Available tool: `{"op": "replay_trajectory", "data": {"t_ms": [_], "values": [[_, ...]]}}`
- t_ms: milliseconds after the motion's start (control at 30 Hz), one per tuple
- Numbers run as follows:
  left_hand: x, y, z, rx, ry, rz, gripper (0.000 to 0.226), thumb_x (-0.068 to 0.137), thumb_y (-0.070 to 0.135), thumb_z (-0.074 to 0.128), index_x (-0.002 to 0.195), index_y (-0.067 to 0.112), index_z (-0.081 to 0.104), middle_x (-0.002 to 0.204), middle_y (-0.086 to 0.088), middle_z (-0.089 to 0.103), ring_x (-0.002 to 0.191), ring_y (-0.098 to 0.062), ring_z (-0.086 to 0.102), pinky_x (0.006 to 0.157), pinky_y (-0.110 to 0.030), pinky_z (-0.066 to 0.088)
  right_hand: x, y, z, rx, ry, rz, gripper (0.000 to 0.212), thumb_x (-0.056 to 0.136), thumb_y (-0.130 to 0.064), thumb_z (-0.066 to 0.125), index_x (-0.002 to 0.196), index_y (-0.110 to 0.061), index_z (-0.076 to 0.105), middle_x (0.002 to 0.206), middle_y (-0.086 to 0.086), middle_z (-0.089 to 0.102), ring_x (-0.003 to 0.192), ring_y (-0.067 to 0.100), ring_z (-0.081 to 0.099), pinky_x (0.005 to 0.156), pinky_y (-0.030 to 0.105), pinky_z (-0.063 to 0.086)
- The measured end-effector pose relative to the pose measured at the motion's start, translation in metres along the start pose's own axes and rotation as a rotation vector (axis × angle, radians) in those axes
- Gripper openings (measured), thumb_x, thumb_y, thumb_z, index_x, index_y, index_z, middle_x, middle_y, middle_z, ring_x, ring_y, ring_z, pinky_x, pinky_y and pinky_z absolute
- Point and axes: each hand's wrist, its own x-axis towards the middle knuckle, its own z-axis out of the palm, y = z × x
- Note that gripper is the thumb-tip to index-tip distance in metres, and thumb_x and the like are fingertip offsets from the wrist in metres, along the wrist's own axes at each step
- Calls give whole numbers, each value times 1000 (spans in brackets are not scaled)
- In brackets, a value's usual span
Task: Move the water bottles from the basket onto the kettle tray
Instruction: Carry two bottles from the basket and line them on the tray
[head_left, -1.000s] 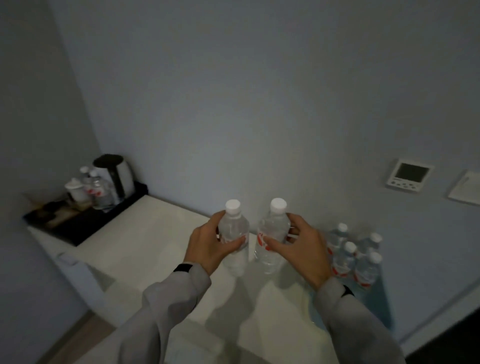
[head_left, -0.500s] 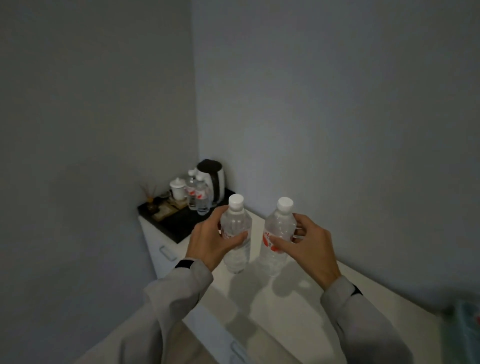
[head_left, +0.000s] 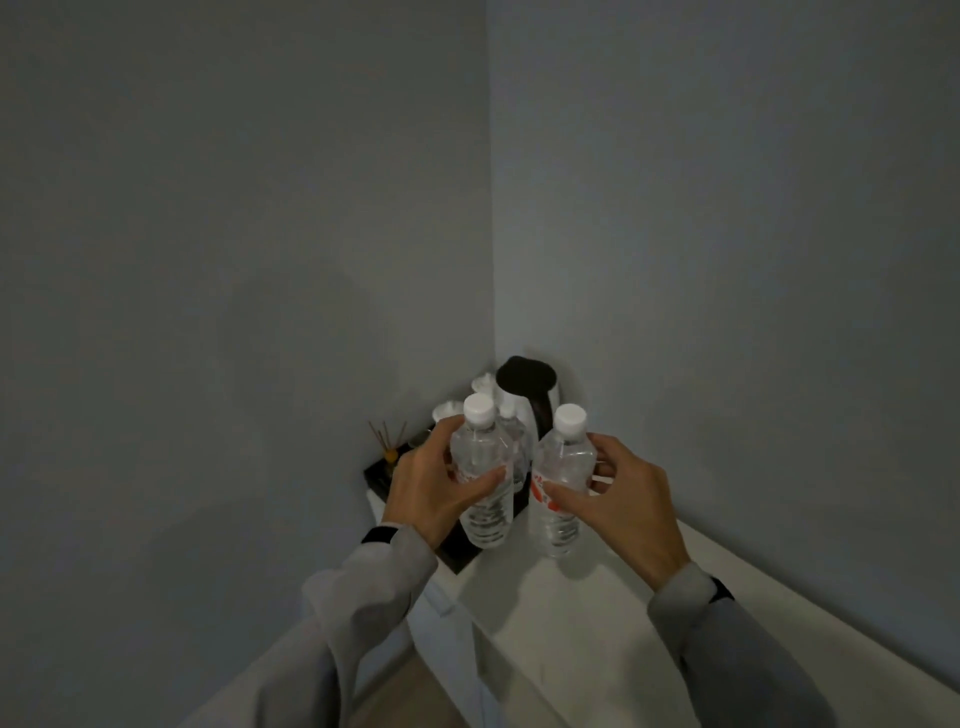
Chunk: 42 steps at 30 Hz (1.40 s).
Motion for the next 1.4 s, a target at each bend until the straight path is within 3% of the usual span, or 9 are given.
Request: {"op": "replay_trajectory", "data": {"t_ms": [367, 467, 667, 867, 1000, 1133, 1267, 1333, 1400], "values": [[105, -113, -31, -143, -169, -3, 65, 66, 54, 80, 122, 47, 48, 111, 27, 64, 101, 8, 61, 87, -21, 56, 74, 8, 107, -84, 128, 79, 62, 64, -39, 90, 118, -37, 60, 100, -31, 67, 95, -10, 67, 80, 15, 57], [131, -138, -39, -165, -252, 27, 66, 67, 44, 83, 125, 40, 50, 113, 18, 67, 100, 5, 62, 86, -19, 54, 78, 5, 133, -157, 215, 143, 61, 65, -42, 89, 119, -37, 59, 106, -24, 68, 98, -4, 67, 85, 23, 58], [161, -167, -41, -173, -342, 70, 61, 73, 33, 82, 126, 22, 55, 117, -1, 68, 105, -18, 64, 89, -37, 55, 76, -1, 170, -290, 377, 226, 58, 66, -39, 89, 116, -28, 63, 102, -18, 69, 93, -1, 68, 82, 22, 59], [181, -192, -23, -251, -487, -30, 65, 72, 36, 82, 129, 36, 48, 124, 1, 64, 113, -20, 60, 96, -42, 52, 90, 20, 191, -276, 421, 354, 61, 63, -36, 92, 116, -24, 65, 103, -10, 73, 92, 4, 70, 83, 26, 60], [190, -201, -8, -255, -512, -47, 50, 76, 30, 80, 108, 50, 47, 120, -1, 65, 111, -25, 60, 96, -46, 51, 101, 38, 202, -255, 398, 380, 59, 65, -38, 90, 116, -26, 63, 103, -12, 72, 93, 3, 69, 85, 27, 59], [196, -213, 6, -250, -552, -72, 47, 75, 35, 79, 111, 45, 51, 112, 4, 67, 102, -18, 62, 88, -37, 53, 107, 59, 212, -235, 399, 421, 62, 64, -41, 90, 116, -27, 61, 103, -11, 72, 94, 6, 70, 85, 32, 59], [204, -236, 17, -183, -588, -79, 47, 70, 46, 79, 109, 44, 53, 94, 18, 68, 78, 13, 59, 58, -2, 45, 113, 81, 229, -240, 382, 479, 62, 65, -47, 87, 117, -30, 60, 108, -5, 74, 99, 16, 71, 86, 39, 59], [210, -248, 24, -168, -620, -85, 51, 66, 49, 80, 108, 47, 52, 92, 21, 67, 77, 11, 60, 56, -3, 44, 115, 92, 238, -233, 382, 508, 59, 65, -52, 85, 116, -35, 58, 110, -5, 73, 101, 16, 70, 87, 40, 58], [216, -259, 33, -164, -663, -94, 56, 63, 50, 81, 109, 50, 50, 97, 19, 68, 86, -3, 64, 68, -18, 53, 117, 101, 245, -232, 382, 540, 57, 65, -57, 83, 112, -41, 55, 111, -8, 73, 101, 14, 70, 87, 39, 58]]}}
